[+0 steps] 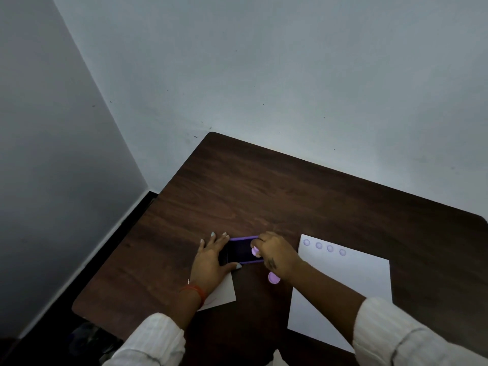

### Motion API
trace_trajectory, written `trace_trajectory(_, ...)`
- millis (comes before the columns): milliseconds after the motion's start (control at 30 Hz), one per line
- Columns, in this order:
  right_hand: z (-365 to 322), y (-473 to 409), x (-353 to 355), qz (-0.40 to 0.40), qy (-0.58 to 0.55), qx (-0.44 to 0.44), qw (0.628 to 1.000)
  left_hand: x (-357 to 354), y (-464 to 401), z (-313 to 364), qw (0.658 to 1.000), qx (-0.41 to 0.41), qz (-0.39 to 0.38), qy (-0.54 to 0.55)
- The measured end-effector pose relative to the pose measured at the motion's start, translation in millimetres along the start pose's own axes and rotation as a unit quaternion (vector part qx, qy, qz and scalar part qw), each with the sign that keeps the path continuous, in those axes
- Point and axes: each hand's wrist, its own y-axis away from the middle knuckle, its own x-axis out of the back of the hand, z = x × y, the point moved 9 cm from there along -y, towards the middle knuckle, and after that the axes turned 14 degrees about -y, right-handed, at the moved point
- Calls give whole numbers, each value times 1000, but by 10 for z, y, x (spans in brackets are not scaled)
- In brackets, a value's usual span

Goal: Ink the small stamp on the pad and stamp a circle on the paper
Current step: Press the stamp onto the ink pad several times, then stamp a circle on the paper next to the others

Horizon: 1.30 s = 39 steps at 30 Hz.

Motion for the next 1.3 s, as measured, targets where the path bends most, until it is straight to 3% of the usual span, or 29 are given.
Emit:
trace_trajectory(100, -26, 46, 37, 76, -67, -49, 994, -7, -4, 6, 1000, -6, -2, -8)
trace_trajectory(200, 33, 82, 118, 104, -184, -101, 972, 4, 3, 35, 1000, -14, -8, -21)
trace_trajectory(300, 193, 226, 334, 192, -369, -139, 899, 31, 20, 57, 999, -23, -3, -31)
trace_trajectory(400, 495, 568, 266, 241, -549, -239, 764, 25, 46, 66, 999, -24, 6, -45)
trace_trajectory(433, 569, 693, 207, 240, -620, -259, 701, 20, 49, 68, 998, -25, 7, -51)
trace_trajectory(533, 744, 1116, 151, 250, -812, -255, 461, 2, 73, 64, 998, -30, -1, -49)
trace_trajectory(567, 759, 1226, 147, 248, -848, -242, 401, 25, 86, 23, 999, -22, 0, -39)
trace_trajectory(633, 843, 1450, 181, 254, -887, -208, 325, 80, 60, 60, 1000, -5, 14, -23)
trace_trajectory(700, 942, 1639, 215, 270, -900, -190, 285, 134, 14, 242, 999, -16, 43, -17)
trace_trajectory(833, 1104, 1841, 265, 297, -903, -177, 255, 34, -51, 949, 992, -116, 43, -27)
trace_trajectory(967, 1253, 1934, 292, 307, -895, -180, 270, -278, -71, 1725, 967, -241, 4, -80)
trace_trajectory(1100, 1384, 1983, 303, 319, -879, -202, 291, -682, -118, 2207, 939, -301, -50, -156)
trace_trajectory(1200, 1488, 2007, 345, 337, -851, -223, 337, -897, -175, 2397, 922, -329, -77, -187)
trace_trajectory(1300, 1675, 2084, 418, 396, -760, -297, 421, -1029, -248, 2440, 915, -333, -105, -205)
